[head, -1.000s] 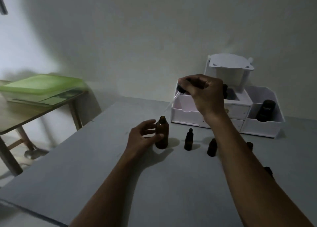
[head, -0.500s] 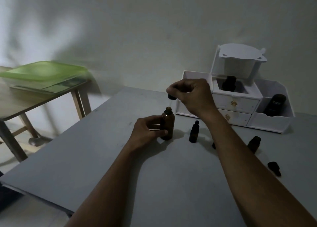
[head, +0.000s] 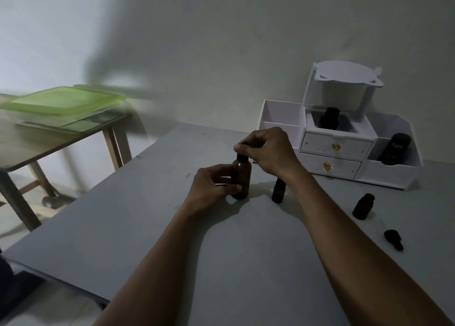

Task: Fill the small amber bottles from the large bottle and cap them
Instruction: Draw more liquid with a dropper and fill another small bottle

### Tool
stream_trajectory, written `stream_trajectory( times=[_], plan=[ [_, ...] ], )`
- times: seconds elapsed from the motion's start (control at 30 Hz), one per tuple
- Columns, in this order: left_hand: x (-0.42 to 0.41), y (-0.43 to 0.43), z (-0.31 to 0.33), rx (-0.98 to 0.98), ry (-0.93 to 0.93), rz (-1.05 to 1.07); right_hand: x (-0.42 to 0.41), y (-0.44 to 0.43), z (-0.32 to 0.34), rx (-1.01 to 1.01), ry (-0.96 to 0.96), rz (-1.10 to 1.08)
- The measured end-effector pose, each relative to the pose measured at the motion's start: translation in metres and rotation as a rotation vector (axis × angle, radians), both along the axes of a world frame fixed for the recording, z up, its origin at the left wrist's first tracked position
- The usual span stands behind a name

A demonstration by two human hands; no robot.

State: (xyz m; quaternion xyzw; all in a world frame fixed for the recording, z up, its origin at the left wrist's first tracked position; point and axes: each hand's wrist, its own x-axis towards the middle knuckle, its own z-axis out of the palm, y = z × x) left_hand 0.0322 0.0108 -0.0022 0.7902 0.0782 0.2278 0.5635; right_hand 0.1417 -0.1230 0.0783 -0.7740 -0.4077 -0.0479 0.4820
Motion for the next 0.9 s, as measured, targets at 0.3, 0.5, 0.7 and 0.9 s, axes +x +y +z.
stream_trajectory(
  times=[0.3,0.5,0.7,0.9],
  plan=[
    [-0.001,0.0,0.0,0.022,-0.003,0.0,-0.003,0.004,-0.003,0.05,-0.027,-0.034],
    [-0.002,-0.002,0.002,-0.011,-0.007,-0.005,-0.005,-0.003,0.002,0.108,-0.01,-0.033],
    [-0.001,-0.004,0.001,-0.007,-0.023,0.02,-0.005,-0.015,0.052,0.272,-0.029,-0.019],
    [-0.006,-0.027,0.008,0.094,-0.24,0.37,-0.005,-0.056,0.099,0.434,-0.071,-0.034]
  ],
)
